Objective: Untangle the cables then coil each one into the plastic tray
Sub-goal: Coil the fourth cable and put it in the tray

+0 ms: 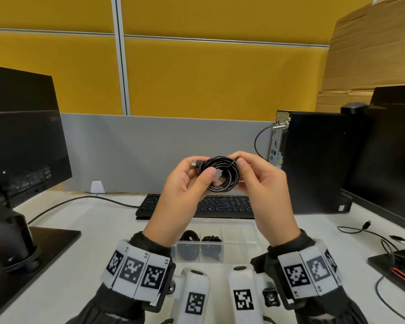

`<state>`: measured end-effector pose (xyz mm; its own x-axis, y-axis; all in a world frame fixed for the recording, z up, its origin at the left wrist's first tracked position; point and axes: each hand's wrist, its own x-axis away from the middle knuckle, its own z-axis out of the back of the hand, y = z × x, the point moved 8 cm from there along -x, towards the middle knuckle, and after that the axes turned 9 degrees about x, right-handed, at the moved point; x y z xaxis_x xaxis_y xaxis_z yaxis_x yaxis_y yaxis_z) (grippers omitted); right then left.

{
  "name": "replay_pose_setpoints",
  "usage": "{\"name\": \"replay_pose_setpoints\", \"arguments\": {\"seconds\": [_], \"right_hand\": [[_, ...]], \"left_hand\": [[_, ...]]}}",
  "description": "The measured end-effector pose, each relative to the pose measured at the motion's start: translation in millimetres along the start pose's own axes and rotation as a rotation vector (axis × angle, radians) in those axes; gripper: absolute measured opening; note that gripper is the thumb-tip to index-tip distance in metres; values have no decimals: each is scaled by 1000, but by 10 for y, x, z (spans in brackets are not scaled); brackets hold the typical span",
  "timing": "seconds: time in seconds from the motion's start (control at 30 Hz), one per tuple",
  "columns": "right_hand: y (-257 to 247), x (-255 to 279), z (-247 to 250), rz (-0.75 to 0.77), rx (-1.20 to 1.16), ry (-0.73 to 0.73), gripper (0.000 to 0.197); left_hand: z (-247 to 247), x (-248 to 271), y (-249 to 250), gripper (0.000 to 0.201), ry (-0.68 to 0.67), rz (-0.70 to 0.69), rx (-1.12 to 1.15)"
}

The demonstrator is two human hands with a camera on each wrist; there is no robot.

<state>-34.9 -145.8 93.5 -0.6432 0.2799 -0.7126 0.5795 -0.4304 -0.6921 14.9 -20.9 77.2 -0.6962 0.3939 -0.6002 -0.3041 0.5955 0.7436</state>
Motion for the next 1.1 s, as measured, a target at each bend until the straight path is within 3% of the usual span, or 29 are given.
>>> {"name": "replay_pose_setpoints", "arguments": {"seconds": [0.1,0.23,0.47,0.73,0.9,1.1], "right_hand": [[89,28,-32,-152,-205,-35,21],[126,39,-28,-220,-283,-45,21],[126,33,-24,-284,-333,-138,19],[9,31,2,-216,-202,-163,32],[-70,35,51,-89,12,-83,21],[-2,32,26,-117,-67,-29,16]], "left_hand": [[11,-4,-104,29,41,61,-63],[43,-2,-180,26,60,130,-137],[56,2,-140,25,99,76,-173],[12,8,-73,34,77,-4,-194],[8,15,-105,30,94,-13,-182],[66,-8,-110,28,90,9,-175]]}}
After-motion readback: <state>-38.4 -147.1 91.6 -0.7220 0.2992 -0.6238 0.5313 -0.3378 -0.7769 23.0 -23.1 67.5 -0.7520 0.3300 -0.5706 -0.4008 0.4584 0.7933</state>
